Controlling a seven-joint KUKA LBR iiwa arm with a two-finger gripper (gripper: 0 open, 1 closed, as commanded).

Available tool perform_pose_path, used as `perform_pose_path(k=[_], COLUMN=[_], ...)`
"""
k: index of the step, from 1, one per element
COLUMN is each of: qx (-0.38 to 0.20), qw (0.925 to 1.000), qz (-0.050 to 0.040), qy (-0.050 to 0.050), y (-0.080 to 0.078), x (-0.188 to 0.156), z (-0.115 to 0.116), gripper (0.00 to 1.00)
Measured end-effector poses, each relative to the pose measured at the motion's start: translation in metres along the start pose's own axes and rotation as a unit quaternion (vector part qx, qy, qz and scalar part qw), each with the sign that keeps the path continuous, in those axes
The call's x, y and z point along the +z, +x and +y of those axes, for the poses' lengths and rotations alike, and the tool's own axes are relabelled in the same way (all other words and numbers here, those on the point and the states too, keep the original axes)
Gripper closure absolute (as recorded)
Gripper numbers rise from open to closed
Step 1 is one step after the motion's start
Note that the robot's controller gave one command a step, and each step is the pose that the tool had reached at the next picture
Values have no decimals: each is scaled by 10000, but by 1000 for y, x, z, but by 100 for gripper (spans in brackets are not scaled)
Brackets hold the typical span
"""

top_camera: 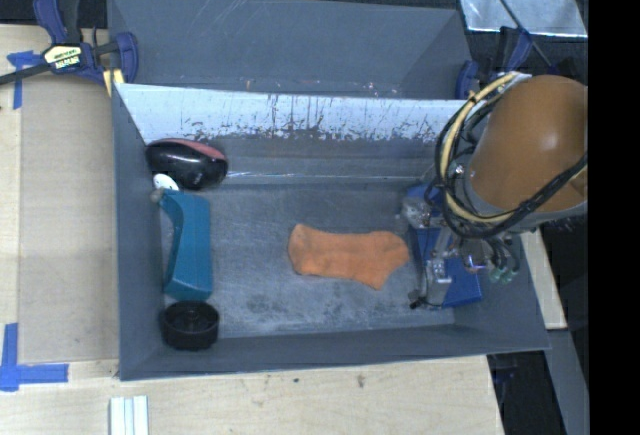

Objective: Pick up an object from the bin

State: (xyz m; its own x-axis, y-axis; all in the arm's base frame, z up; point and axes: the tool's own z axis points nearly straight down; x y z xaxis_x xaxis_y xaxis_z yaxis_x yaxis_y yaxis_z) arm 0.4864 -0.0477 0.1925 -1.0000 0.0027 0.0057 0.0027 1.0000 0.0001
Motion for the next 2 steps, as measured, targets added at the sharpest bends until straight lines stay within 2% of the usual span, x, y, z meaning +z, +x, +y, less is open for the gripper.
perform_pose_path(k=[1, 2], qx=[-10, -331], qw=[10000, 9994], qz=[-43, -66], qy=[3, 18], y=[-2, -17], x=[-4, 19], z=[0, 25], gripper=[0, 0])
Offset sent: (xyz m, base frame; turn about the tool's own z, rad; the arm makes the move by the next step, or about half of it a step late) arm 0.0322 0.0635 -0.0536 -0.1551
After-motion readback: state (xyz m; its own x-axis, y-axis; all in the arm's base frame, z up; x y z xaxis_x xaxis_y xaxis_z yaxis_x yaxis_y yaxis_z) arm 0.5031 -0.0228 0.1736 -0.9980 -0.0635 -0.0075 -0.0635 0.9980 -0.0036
